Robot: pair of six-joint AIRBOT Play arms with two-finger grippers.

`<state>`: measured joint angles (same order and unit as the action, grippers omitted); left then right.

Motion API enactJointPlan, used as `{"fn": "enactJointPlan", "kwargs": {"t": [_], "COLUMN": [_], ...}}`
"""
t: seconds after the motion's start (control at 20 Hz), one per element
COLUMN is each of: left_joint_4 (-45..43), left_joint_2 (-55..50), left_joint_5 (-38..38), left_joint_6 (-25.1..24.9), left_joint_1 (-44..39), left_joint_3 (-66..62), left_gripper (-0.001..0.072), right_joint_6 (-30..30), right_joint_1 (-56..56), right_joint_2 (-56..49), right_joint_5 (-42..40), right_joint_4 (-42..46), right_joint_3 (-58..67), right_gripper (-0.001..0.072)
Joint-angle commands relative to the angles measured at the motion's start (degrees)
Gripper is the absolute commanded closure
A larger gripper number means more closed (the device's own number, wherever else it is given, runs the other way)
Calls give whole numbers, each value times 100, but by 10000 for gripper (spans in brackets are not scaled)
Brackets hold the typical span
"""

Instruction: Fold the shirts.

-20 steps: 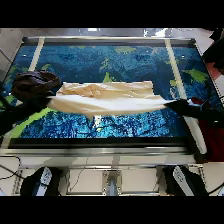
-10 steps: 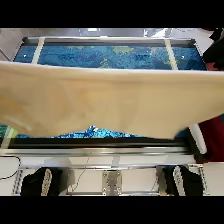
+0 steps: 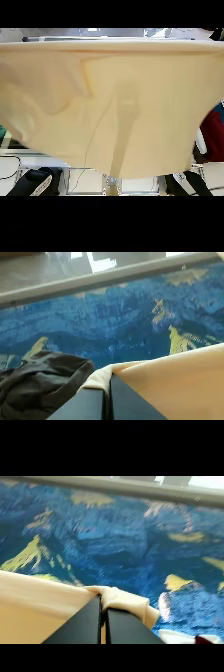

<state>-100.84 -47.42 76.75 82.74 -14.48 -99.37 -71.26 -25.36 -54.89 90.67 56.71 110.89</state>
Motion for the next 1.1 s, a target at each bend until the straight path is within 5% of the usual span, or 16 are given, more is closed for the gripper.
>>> {"fn": "enactJointPlan", "kwargs": {"t": [0.0,0.25,0.55,1.05], "left_joint_4": [-391,-240,-87,256], "left_joint_2": [-1156,-3084,-4732,-3545], "left_joint_5": [122,-772,-2559,-1657], "left_joint_6": [68,109,109,487], "left_joint_1": [-210,356,623,601], "left_joint_3": [448,1543,1543,2859], "left_gripper": [695,695,694,694], "right_joint_6": [-33,-9,-518,-107], "right_joint_1": [212,1027,1327,1440], "right_joint_2": [-1314,-2557,-3958,-4011], "right_joint_5": [699,-275,-2555,-1283], "right_joint_4": [-800,367,433,1172], "right_joint_3": [-280,-1884,-2308,-2544], "right_gripper": [699,699,698,699]}}
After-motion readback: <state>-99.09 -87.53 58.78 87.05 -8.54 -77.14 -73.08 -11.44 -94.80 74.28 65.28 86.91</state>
